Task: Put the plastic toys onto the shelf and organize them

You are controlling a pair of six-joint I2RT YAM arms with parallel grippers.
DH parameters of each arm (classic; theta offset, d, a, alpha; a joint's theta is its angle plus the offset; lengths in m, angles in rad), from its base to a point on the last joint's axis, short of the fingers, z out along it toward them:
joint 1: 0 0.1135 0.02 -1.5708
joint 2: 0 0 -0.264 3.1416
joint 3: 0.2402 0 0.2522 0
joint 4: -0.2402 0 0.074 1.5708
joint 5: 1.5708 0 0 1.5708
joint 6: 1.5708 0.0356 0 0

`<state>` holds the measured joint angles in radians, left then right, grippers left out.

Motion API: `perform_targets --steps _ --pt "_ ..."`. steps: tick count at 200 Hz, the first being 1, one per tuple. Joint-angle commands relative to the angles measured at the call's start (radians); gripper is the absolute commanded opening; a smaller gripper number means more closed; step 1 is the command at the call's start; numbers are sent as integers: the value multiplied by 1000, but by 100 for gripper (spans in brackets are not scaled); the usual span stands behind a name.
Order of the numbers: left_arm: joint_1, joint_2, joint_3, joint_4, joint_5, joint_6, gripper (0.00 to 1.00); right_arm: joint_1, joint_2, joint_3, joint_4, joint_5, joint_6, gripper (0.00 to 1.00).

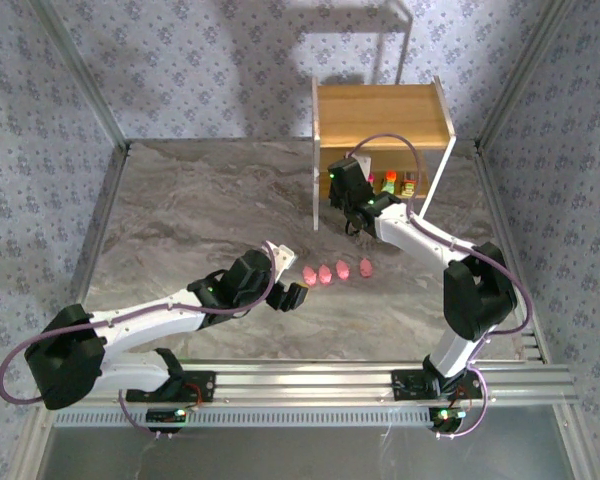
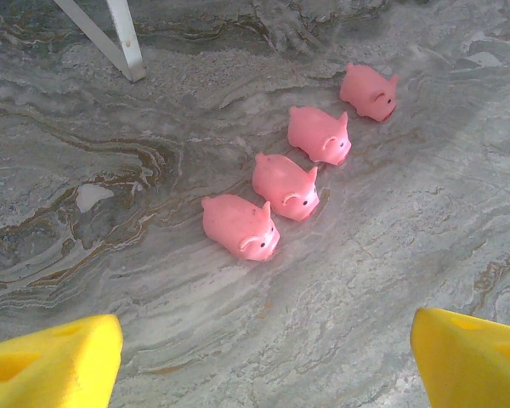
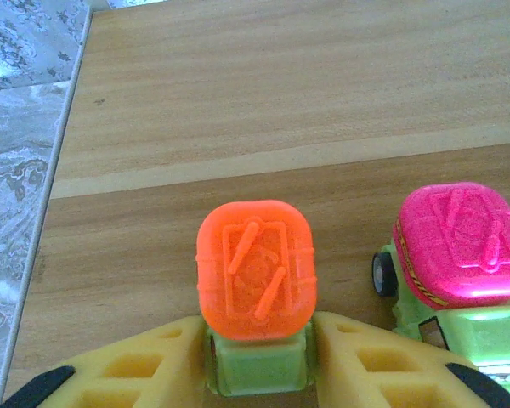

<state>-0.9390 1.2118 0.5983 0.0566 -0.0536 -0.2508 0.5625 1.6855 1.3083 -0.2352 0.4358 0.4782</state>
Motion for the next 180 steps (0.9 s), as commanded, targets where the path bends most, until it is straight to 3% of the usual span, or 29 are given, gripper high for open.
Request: perform_targets --steps 1,180 --pt "-9 1 9 9 -8 16 88 -7 8 35 -8 -2 -18 39" --pt "-9 -3 9 4 -15 17 88 14 -121 -73 -11 37 1 44"
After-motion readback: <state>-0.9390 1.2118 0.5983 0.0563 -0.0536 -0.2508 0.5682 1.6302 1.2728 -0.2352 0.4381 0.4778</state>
